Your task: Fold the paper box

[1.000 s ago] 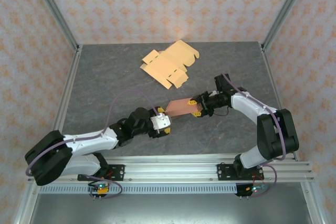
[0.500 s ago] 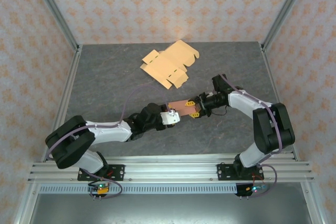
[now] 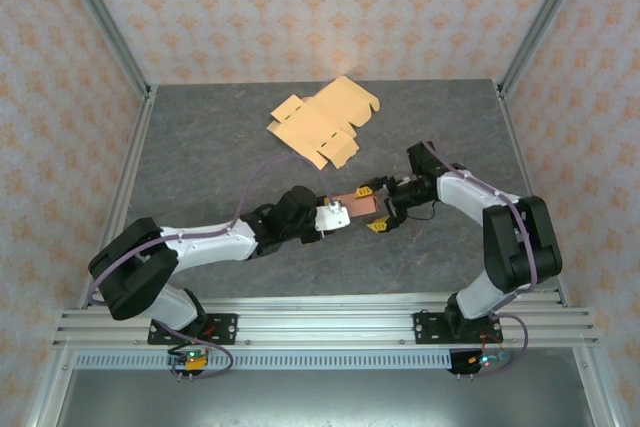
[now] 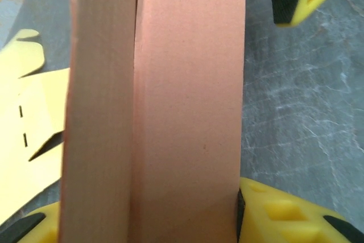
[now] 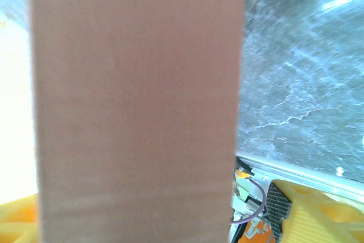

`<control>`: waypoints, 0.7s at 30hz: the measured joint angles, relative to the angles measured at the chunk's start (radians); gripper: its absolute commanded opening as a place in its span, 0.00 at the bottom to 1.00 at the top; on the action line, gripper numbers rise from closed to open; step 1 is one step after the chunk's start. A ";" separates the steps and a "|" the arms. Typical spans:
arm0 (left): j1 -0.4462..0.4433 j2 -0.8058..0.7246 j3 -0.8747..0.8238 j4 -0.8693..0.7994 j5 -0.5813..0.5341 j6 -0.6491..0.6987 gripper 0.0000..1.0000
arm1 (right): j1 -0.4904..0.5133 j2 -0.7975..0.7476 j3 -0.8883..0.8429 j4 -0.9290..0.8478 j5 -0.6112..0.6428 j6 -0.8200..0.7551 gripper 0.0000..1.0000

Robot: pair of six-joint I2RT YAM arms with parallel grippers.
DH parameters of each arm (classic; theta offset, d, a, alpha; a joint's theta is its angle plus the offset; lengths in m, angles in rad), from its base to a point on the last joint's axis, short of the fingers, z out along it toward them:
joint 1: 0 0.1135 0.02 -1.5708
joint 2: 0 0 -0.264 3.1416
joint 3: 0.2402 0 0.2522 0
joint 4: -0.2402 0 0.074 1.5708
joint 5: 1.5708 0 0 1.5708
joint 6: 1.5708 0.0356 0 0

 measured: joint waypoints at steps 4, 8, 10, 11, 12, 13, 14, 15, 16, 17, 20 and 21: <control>0.000 -0.008 0.076 -0.171 0.007 -0.036 0.41 | -0.031 -0.047 0.010 -0.077 0.027 -0.056 0.82; 0.001 -0.008 0.167 -0.347 0.032 -0.062 0.41 | -0.056 -0.090 0.039 -0.146 0.061 -0.104 0.85; 0.007 -0.004 0.204 -0.424 0.048 -0.071 0.42 | -0.072 -0.102 0.040 -0.166 0.077 -0.117 0.86; 0.013 0.000 0.221 -0.458 0.055 -0.075 0.42 | -0.082 -0.106 0.042 -0.179 0.089 -0.125 0.86; 0.019 0.008 0.237 -0.491 0.063 -0.079 0.42 | -0.091 -0.106 0.048 -0.196 0.101 -0.133 0.85; 0.027 0.016 0.253 -0.522 0.073 -0.081 0.42 | -0.098 -0.106 0.056 -0.209 0.116 -0.143 0.83; 0.036 0.031 0.271 -0.555 0.087 -0.082 0.42 | -0.103 -0.106 0.068 -0.224 0.132 -0.158 0.81; 0.044 0.050 0.290 -0.587 0.101 -0.079 0.42 | -0.107 -0.106 0.085 -0.241 0.153 -0.179 0.80; 0.050 0.064 0.310 -0.603 0.109 -0.078 0.42 | -0.109 -0.106 0.099 -0.254 0.171 -0.198 0.77; 0.055 0.084 0.338 -0.628 0.116 -0.077 0.42 | -0.110 -0.108 0.118 -0.266 0.195 -0.230 0.71; 0.066 0.127 0.394 -0.666 0.137 -0.063 0.42 | -0.109 -0.142 0.129 -0.264 0.256 -0.333 0.53; 0.071 0.137 0.408 -0.674 0.148 -0.059 0.42 | -0.107 -0.167 0.120 -0.256 0.277 -0.368 0.47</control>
